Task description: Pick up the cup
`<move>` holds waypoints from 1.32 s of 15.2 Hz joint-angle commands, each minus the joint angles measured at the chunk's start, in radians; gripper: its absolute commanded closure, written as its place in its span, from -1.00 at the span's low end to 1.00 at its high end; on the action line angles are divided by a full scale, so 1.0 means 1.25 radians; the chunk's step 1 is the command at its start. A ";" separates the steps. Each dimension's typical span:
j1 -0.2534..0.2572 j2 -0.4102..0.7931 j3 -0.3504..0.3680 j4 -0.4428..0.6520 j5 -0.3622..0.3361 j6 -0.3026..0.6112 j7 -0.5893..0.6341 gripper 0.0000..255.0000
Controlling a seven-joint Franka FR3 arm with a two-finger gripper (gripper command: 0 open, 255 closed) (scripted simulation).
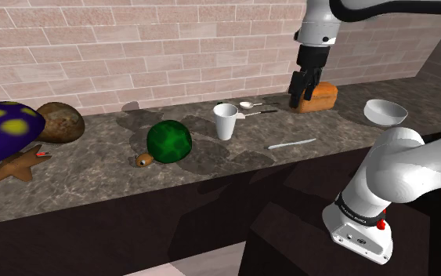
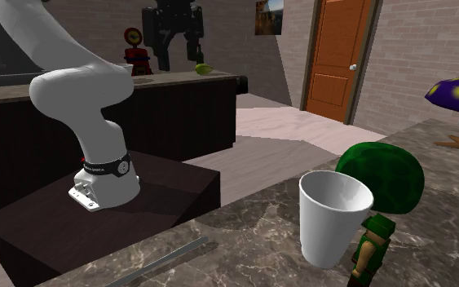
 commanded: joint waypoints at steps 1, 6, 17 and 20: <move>0.000 0.000 0.000 0.000 0.000 0.000 0.000 -1.00; -0.006 0.127 -0.023 0.011 -0.007 0.127 -0.027 -1.00; -0.008 0.444 -0.072 0.134 0.015 0.346 -0.090 -1.00; -0.009 0.534 -0.083 0.189 0.032 0.386 -0.110 -1.00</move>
